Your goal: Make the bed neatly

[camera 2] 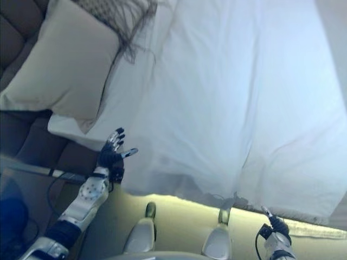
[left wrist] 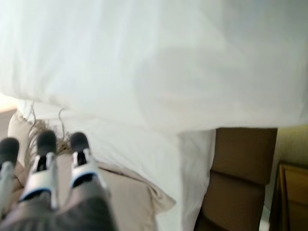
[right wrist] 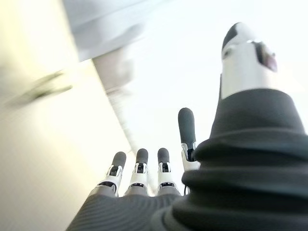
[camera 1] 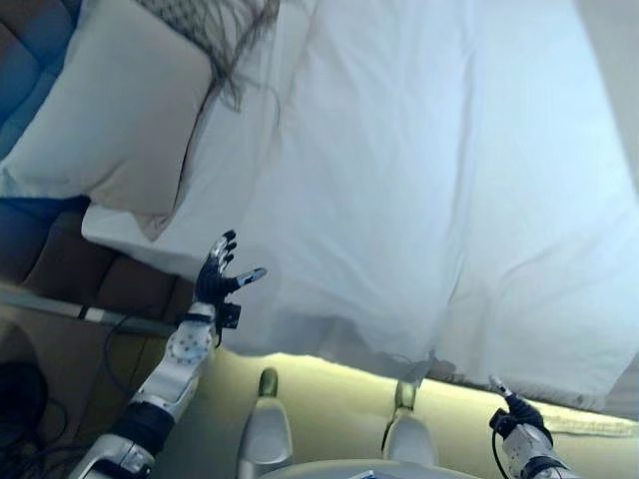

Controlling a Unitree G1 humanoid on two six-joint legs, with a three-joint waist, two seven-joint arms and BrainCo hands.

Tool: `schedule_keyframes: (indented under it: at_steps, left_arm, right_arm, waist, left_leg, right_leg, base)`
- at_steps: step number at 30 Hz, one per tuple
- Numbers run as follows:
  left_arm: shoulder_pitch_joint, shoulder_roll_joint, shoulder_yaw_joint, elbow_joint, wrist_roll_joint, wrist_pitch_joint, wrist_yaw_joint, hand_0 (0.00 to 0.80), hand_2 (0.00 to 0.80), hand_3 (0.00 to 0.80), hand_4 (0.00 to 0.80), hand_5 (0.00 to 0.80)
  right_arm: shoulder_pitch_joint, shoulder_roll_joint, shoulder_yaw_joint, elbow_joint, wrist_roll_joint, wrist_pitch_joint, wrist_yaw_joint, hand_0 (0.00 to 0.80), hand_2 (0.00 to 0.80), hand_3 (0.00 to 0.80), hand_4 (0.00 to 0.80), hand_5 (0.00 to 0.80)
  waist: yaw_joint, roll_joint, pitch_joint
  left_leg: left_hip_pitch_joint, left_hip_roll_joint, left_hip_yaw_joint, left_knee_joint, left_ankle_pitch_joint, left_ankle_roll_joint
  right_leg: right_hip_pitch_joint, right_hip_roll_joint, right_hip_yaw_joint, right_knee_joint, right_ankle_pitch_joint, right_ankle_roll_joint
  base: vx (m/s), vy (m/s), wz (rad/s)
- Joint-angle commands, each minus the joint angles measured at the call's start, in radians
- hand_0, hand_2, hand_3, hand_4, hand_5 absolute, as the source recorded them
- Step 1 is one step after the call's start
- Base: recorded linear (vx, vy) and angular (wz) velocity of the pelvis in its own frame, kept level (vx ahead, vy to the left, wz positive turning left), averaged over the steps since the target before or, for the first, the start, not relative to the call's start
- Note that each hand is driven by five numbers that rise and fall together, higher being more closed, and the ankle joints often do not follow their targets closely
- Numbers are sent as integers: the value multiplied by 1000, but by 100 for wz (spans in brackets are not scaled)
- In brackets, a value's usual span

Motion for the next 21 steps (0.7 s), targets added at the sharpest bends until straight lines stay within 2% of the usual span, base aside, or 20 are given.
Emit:
schedule_keyframes:
  at_steps: [1,3,5,7,10,13,17,21]
  left_arm:
    - [33,-25,81,29,-79,1,-126,0,0,0,0,0]
    - [60,-43,100,59,-128,16,-161,0,0,0,0,0]
    - [78,-55,126,89,-171,41,-205,0,0,0,0,0]
    - [88,-66,142,101,-213,71,-237,0,0,0,0,0]
    - [105,-101,173,103,-329,160,-305,0,0,0,0,0]
    - [111,-126,175,136,-373,181,-350,0,0,0,0,0]
    - [97,-142,175,143,-431,203,-356,0,0,0,0,0]
    - [105,-184,197,137,-497,207,-376,0,0,0,0,0]
  right_arm:
    - [79,13,-65,-182,92,-88,77,0,0,0,0,0]
    - [88,25,-70,-249,164,-79,169,0,0,0,0,0]
    - [83,33,-71,-288,261,-36,253,0,0,0,0,0]
    - [80,44,-62,-319,297,-27,290,0,0,0,0,0]
    - [80,71,-40,-409,377,-22,357,0,0,0,0,0]
    - [82,94,-24,-457,391,-20,407,0,0,0,0,0]
    - [113,114,-8,-479,378,23,458,0,0,0,0,0]
    - [171,132,34,-466,287,58,404,0,0,0,0,0]
  waist:
    - [-6,-7,-39]
    - [-11,-9,-56]
    - [-10,-10,-74]
    - [-7,-10,-88]
    - [-5,-11,-109]
    - [-12,-10,-125]
    - [-30,-8,-138]
    - [-46,-14,-135]
  left_leg:
    - [40,-6,26,-40,54,75]
    - [74,-1,39,-53,53,73]
    - [109,8,54,-65,51,69]
    - [131,11,61,-74,50,68]
    - [163,12,68,-89,50,70]
    - [186,8,74,-116,57,74]
    - [194,0,82,-150,75,76]
    - [182,-4,92,-119,65,77]
  right_leg:
    - [36,-2,-12,65,-17,2]
    - [61,3,-14,46,-13,1]
    - [89,5,-21,36,-16,-3]
    - [107,8,-27,29,-18,-5]
    - [130,11,-37,25,-22,-9]
    - [137,18,-39,29,-28,-13]
    - [142,28,-41,26,-33,-19]
    - [130,17,-24,50,-43,-20]
  base:
    - [104,-5,-11]
    - [68,-9,-4]
    - [73,-17,-5]
    - [53,-3,-7]
    - [22,5,-2]
    - [7,29,-2]
    - [8,51,-1]
    - [3,55,-3]
